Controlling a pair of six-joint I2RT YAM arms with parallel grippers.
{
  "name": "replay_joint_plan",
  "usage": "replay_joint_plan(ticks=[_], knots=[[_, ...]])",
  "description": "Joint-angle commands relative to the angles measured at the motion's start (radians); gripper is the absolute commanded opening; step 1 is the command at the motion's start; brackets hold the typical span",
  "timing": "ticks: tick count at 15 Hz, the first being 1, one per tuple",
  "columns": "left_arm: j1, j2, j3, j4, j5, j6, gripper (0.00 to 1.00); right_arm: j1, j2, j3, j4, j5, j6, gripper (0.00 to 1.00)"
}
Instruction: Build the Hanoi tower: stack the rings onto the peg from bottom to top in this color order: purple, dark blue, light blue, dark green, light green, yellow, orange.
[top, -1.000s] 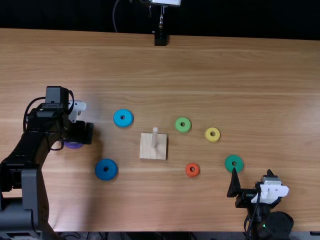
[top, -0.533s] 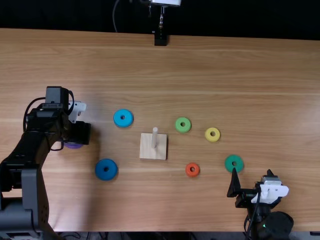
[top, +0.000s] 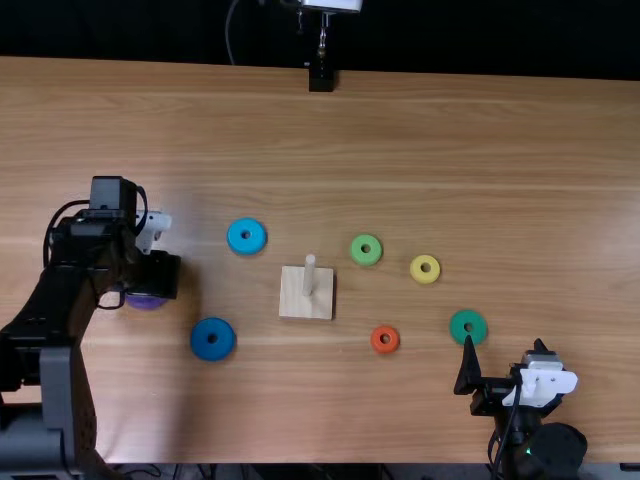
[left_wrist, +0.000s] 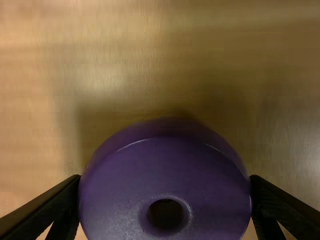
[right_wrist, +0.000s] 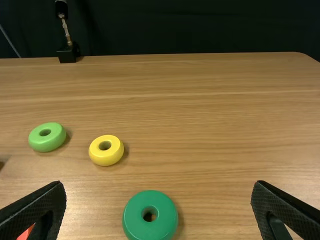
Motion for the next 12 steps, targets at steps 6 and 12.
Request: replay_joint_plan(ticks=[6,12], knots=[[-0.109,-0.220,0.154,-0.223,0.002,-0.010,0.00,-0.009,-0.013,-0.083,-0.070,0.002,-0.001,1.00],[-0.318,-0.237,0.484,-0.656,0.000,-0.143,0.00,-0.009,-0.013,-0.083,-0.070,0.002,-0.001,1.00]])
